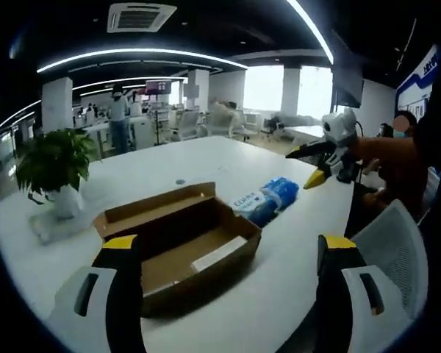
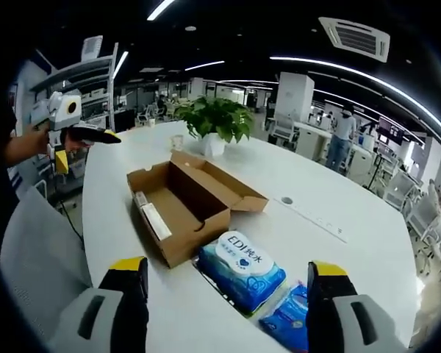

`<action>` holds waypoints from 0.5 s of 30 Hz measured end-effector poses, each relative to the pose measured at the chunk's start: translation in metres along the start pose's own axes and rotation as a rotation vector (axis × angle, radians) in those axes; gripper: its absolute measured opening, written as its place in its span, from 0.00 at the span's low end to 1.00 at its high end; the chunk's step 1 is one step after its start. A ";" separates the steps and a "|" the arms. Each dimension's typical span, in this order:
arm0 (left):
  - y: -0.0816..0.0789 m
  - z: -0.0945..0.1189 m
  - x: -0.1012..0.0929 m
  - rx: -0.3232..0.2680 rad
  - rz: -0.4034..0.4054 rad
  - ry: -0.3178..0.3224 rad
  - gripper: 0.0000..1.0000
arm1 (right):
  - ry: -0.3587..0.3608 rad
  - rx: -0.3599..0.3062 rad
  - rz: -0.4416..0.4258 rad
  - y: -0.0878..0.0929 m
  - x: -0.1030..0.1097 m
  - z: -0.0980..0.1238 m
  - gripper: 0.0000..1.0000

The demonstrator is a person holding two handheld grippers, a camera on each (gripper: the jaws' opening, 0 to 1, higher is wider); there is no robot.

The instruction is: Operate the shoe box by opening the lid, removing the specified soft item, and placing it in the target area until the item is outside and the box remains undamaged.

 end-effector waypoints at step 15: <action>0.051 0.021 -0.012 0.043 0.010 -0.042 0.99 | -0.085 0.008 0.066 -0.013 0.026 -0.014 0.89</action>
Point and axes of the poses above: the point that each gripper's makers call its tool centre point, and the gripper's own axes: z roughly backward along the fingers, x roughly to its left, y roughly out of its underside, the point moved 4 cm from there along z, roughly backward along the fingers, and after that the axes turned 8 degrees about x, right-handed, at the moved point
